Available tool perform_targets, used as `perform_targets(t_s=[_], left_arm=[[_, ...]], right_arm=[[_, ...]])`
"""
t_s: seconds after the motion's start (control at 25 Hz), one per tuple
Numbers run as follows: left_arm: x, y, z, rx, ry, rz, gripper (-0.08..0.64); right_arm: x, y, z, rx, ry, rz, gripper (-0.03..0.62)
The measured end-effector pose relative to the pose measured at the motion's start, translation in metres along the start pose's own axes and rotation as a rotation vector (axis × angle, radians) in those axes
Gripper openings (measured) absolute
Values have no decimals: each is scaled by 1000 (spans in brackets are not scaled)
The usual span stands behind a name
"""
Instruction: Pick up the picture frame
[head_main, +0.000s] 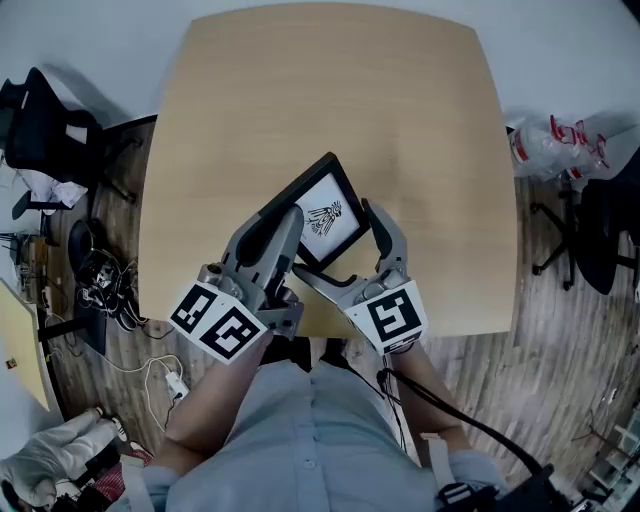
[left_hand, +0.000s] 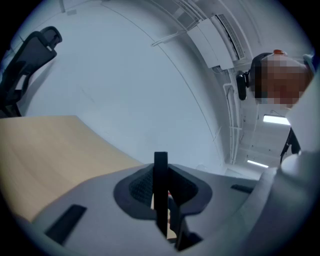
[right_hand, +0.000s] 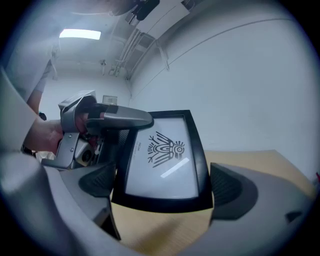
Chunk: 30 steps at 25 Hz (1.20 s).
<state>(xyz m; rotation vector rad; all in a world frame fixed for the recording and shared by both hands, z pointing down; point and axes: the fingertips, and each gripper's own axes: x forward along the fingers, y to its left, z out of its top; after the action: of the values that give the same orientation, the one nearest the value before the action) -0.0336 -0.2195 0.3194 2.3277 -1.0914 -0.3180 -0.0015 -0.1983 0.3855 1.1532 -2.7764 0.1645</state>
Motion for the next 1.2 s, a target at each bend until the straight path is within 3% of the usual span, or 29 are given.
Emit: perform_targets(t_s=[0.12,0.52,0.92,1.2], left_arm=[[2,-18,6,56,-7,-26,54],[0,-55,12,116,-53,-69,54],[-20,-74,30,331,-141,47,52],[-25,-76,23,466,-132,117,52]], right_arm=[[-9,-2,3,61,7,-28,569],[-40,-7,22,7,-28,-83,568],[-87,-3,12,9,2,-110,566],[-101,-9,43,-5,-29,-98,563]])
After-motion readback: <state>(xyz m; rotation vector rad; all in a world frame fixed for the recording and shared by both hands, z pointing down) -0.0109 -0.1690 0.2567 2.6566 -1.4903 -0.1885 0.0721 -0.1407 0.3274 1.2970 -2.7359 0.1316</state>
